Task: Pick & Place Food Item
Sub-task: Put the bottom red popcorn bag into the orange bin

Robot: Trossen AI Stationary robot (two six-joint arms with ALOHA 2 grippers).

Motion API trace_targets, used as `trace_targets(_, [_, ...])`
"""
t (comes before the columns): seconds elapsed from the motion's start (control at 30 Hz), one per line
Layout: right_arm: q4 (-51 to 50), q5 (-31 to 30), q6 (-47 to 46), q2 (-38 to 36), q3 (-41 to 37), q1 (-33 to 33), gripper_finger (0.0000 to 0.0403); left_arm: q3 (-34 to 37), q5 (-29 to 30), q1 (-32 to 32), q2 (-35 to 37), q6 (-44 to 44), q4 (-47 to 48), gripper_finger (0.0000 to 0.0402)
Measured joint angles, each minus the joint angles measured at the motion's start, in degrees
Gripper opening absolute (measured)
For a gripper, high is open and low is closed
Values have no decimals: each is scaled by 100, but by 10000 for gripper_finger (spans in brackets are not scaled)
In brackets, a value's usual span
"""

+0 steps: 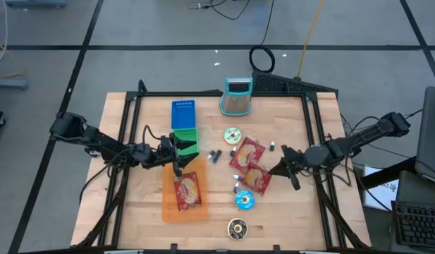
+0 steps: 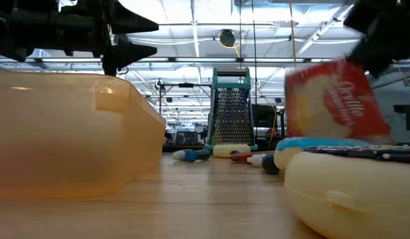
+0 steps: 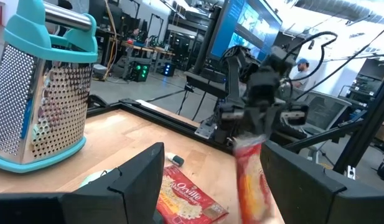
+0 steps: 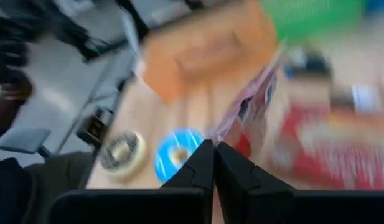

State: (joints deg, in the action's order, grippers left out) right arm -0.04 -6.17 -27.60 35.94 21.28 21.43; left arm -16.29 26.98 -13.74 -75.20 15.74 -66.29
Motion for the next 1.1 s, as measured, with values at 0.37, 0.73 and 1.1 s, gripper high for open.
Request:
trace_targets(0.37, [1938, 484, 2992, 127, 0, -9, 0, -372, -629, 257, -53, 849, 72, 269])
trace_targets(0.73, [2254, 667, 3298, 204, 0, -11, 0, -2429, -1401, 402, -72, 388, 3246, 269])
trace_targets(1.1, [2646, 972, 3435, 283, 11, -13, 0, -3402, -2124, 302, -1488, -721, 3256, 269])
